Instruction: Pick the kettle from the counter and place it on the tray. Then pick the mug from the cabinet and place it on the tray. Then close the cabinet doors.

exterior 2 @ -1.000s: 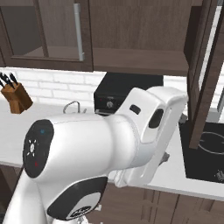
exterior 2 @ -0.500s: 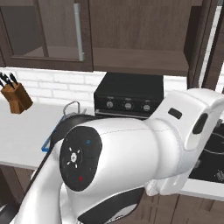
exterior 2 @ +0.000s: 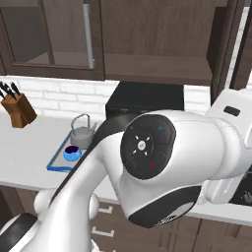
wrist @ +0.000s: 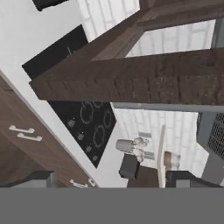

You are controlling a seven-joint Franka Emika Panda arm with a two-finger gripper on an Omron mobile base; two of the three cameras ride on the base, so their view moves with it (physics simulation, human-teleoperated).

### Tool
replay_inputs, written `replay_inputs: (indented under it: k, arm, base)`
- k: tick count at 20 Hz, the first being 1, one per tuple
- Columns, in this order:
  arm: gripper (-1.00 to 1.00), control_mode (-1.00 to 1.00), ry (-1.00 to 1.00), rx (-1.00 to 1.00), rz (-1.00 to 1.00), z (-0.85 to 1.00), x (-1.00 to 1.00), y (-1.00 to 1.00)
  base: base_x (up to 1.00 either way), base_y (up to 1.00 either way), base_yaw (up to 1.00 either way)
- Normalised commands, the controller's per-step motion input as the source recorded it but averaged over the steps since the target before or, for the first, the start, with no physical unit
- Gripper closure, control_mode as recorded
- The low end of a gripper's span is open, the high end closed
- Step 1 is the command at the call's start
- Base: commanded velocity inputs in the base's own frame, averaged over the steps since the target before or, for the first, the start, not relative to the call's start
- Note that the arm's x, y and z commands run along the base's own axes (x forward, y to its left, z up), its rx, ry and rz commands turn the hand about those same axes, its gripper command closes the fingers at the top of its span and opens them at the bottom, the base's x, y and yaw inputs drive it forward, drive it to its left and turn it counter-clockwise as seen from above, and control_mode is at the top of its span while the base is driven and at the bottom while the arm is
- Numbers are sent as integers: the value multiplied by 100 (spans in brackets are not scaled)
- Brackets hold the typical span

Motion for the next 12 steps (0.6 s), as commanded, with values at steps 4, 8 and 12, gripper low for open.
replay_inputs:
  k: [4, 8, 12]
  arm:
    - [-100, -100, 13, 0, 6, 0, 58, -7]
    - [-100, -100, 7, 0, 10, 0, 49, 0]
    - [-100, -100, 0, 0, 15, 0, 36, 6]
  base:
    - [0, 0, 0]
    - [0, 0, 0]
    - [0, 0, 0]
